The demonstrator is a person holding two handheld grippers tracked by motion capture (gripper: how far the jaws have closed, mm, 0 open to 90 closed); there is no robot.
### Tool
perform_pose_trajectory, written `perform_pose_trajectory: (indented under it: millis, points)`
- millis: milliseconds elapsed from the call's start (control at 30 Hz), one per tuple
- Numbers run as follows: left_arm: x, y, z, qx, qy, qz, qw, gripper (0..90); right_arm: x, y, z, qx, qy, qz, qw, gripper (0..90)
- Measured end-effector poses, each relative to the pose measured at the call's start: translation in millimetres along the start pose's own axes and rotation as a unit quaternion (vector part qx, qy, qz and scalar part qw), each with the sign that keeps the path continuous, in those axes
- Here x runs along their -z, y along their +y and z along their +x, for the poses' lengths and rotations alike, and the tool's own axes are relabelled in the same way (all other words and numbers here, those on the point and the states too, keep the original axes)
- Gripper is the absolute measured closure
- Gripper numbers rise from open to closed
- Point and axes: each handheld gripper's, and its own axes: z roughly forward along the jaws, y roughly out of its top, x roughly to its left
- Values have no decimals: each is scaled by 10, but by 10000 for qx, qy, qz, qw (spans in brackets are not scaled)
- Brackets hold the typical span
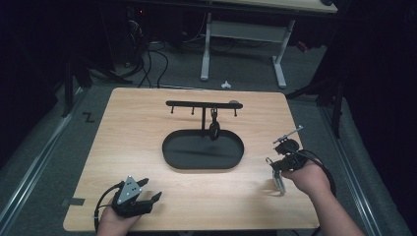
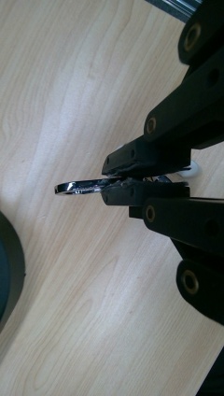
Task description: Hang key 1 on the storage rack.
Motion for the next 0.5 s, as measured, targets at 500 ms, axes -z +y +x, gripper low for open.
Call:
perform_pose_trajectory:
  millis: [500]
  points:
    - [6,-2,2,-4,16,-36,10000,325,142,163,88,73,43,-170,9998,846]
